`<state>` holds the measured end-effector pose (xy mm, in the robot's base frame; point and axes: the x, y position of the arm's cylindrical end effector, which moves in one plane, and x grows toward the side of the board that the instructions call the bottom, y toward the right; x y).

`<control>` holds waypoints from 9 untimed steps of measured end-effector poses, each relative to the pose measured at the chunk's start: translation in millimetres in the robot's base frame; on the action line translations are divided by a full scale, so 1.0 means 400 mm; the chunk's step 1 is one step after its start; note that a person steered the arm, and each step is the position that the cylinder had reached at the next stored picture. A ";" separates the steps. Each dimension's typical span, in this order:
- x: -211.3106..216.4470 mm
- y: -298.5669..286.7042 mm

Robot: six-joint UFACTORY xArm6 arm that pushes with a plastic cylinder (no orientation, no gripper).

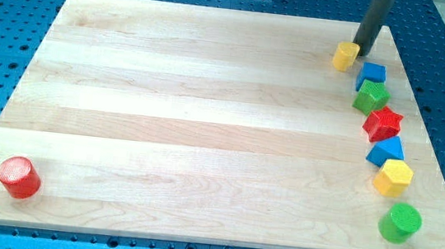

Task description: Add the heart into the vertical line of blocks

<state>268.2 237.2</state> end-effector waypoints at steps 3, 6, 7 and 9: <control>-0.020 -0.232; 0.020 -0.102; 0.040 -0.087; 0.046 -0.083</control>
